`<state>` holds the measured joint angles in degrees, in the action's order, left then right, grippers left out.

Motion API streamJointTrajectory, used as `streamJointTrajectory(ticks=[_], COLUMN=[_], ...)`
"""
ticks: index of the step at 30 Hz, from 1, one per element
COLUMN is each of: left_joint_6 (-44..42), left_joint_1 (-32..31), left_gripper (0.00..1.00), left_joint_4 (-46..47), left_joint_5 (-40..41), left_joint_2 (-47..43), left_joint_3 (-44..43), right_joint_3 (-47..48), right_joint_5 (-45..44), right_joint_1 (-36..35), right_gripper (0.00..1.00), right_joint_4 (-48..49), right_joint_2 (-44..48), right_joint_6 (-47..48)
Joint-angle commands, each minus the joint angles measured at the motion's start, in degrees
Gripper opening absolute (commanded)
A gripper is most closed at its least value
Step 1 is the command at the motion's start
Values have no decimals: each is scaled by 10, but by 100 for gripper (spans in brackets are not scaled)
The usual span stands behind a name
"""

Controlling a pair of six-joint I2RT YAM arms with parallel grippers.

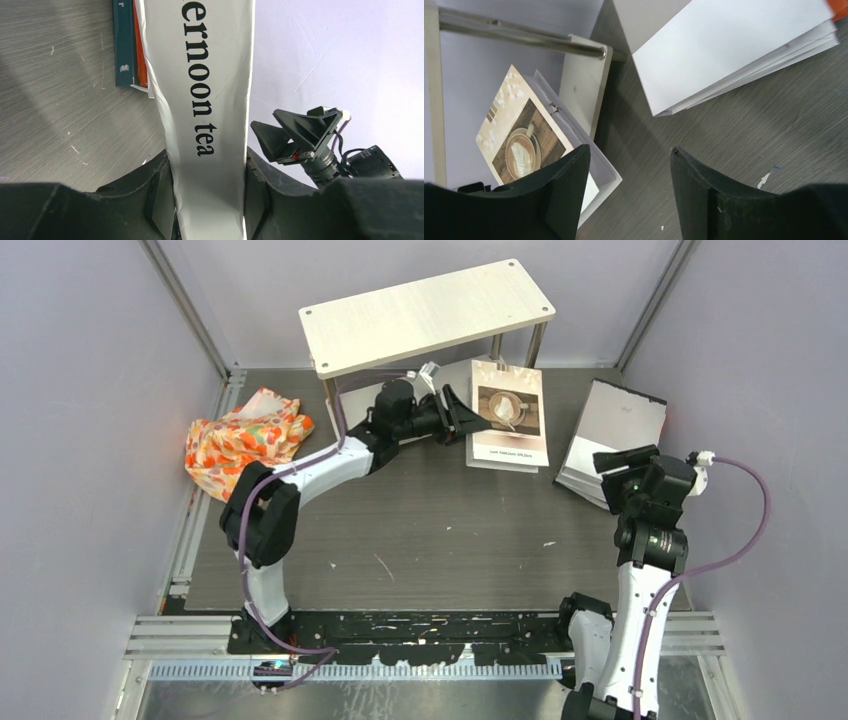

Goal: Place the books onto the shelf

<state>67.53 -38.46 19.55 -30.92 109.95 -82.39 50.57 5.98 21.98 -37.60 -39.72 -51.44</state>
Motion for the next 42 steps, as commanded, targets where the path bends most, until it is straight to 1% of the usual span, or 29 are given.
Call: streamJointTrajectory(ticks=[1, 6, 7, 9, 13, 18, 21, 26, 31, 35, 40, 42], left_joint_6=[1, 5, 8, 10, 27, 76, 93, 94, 105, 114, 114, 115], left_joint_1=[17, 38, 52, 64, 88, 116, 128, 144, 155, 159, 159, 159], left_gripper=[33, 33, 33, 33, 33, 33, 33, 33, 33, 33, 33, 33], left_joint_4=[9, 7, 5, 5, 24, 87, 108, 118, 147, 167, 167, 167], left_joint_5=[3, 7, 8, 9, 7, -4, -11, -10, -2, -2, 4, 7], left_joint_2=[-81, -124, -142, -156, -174, -177, -182, -196, -200, -196, -198, -197], left_joint_3=[35, 89, 109, 125, 159, 204, 222, 247, 274, 282, 285, 286], right_joint_3=[2, -5, -10, -15, -26, -37, -48, -54, -52, -59, -75, -80], right_joint_5=[10, -53, -69, -86, -76, -68, -68, -68, -72, -72, -68, -47], right_joint_1=[-55, -184, -228, -256, -277, -299, -312, -344, -381, -387, -388, -387], right_gripper=[65, 65, 65, 65, 66, 68, 69, 70, 70, 71, 72, 72], right_joint_4=[57, 114, 147, 173, 220, 262, 297, 353, 414, 454, 507, 528], right_joint_2=[-4, -43, -69, -88, -121, -159, -176, -218, -271, -301, -321, -324], right_joint_6=[-14, -26, -34, -40, -51, -55, -61, -71, -69, -71, -87, -96])
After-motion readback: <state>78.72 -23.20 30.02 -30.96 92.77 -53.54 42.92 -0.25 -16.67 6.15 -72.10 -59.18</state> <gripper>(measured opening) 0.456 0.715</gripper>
